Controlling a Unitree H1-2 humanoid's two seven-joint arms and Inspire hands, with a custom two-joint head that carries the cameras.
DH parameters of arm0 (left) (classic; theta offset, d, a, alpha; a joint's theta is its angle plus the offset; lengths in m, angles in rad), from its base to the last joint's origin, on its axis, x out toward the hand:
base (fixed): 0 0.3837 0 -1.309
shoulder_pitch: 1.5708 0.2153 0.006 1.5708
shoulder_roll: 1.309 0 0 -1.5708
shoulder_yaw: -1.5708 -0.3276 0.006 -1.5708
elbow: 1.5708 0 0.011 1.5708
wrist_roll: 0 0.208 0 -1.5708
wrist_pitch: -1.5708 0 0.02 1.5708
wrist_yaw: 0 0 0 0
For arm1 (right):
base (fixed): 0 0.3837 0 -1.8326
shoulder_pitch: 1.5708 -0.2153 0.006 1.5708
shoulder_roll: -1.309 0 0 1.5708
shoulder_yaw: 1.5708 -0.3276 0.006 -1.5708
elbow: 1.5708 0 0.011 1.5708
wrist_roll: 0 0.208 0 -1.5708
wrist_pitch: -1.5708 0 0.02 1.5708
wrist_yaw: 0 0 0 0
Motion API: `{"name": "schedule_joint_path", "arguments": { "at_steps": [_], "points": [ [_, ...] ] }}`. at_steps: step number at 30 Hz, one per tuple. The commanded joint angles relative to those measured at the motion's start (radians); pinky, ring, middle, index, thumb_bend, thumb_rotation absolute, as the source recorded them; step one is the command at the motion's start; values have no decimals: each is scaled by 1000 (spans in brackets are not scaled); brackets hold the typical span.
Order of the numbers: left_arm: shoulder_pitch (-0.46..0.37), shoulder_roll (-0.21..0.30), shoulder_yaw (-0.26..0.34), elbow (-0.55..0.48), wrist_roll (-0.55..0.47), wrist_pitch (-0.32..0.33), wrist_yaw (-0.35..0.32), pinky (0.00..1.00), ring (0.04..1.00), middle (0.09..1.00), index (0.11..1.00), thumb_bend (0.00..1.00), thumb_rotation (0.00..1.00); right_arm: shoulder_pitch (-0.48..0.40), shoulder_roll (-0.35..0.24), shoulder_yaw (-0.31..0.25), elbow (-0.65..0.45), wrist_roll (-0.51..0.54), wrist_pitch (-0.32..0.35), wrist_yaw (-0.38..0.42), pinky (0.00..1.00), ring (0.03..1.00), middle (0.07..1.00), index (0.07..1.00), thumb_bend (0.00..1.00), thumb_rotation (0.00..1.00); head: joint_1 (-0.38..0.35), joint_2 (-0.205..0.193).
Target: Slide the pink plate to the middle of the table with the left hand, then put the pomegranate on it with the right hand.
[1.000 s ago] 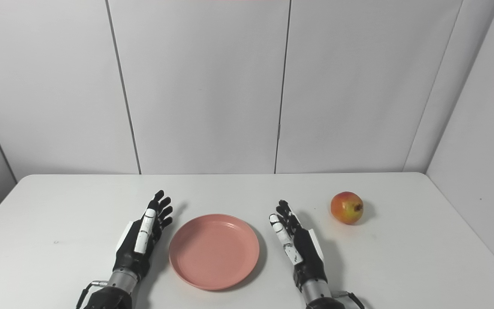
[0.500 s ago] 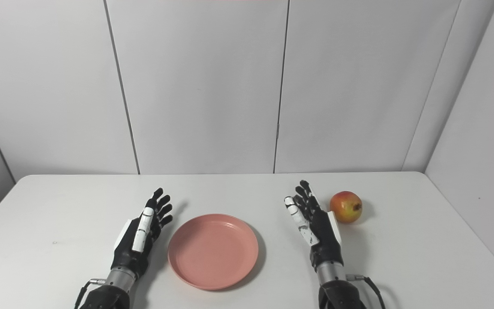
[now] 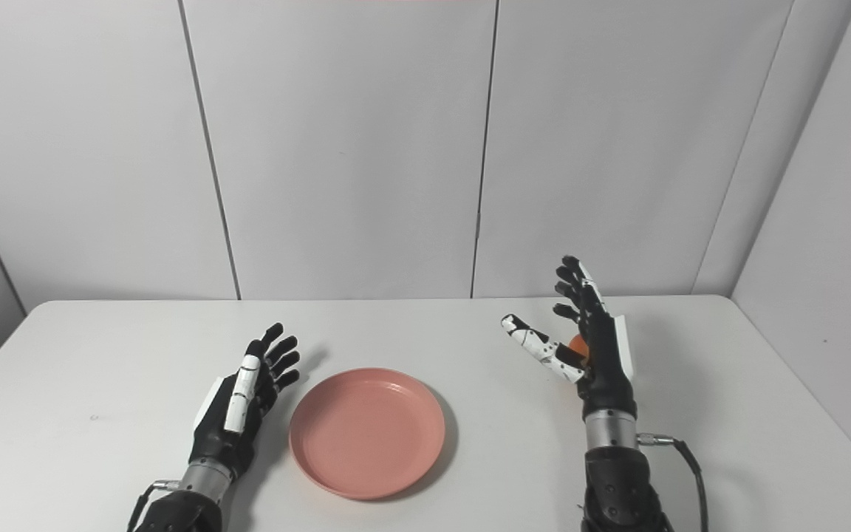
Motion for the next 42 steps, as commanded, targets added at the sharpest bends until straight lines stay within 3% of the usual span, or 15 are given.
{"name": "schedule_joint_path", "arguments": {
  "at_steps": [1, 4, 6, 15, 35, 42],
  "points": [
    [14, -1, 5, 24, -19, -6, -13, 895, 919, 922, 928, 535, 1000, -52, -34, -3, -13, -50, -77, -41, 746, 821, 856, 876, 711, 322, 1, 1],
    [15, -1, 6, 25, -25, -6, -14, 896, 919, 922, 928, 538, 1000, -59, -55, -2, 2, -100, -75, -74, 761, 820, 849, 875, 724, 326, 3, 0],
    [15, -2, 5, 26, -23, -7, -11, 895, 918, 918, 924, 540, 1000, -65, -72, -2, 11, -131, -64, -90, 821, 854, 860, 883, 748, 375, 1, -2],
    [14, 6, 4, 35, -20, -20, -17, 895, 918, 920, 923, 523, 1000, -98, -133, 3, 94, -242, -47, -170, 784, 852, 876, 897, 770, 399, -9, -7],
    [22, 1, 2, 19, -19, -6, -16, 899, 918, 916, 917, 526, 1000, -160, -190, 61, 391, -291, -89, -285, 756, 849, 885, 886, 827, 308, -5, -5],
    [25, 6, -2, 15, -22, -5, -24, 903, 922, 920, 921, 521, 1000, -184, -194, 97, 472, -288, -79, -295, 776, 862, 896, 896, 844, 335, -8, -6]
  ]
}}
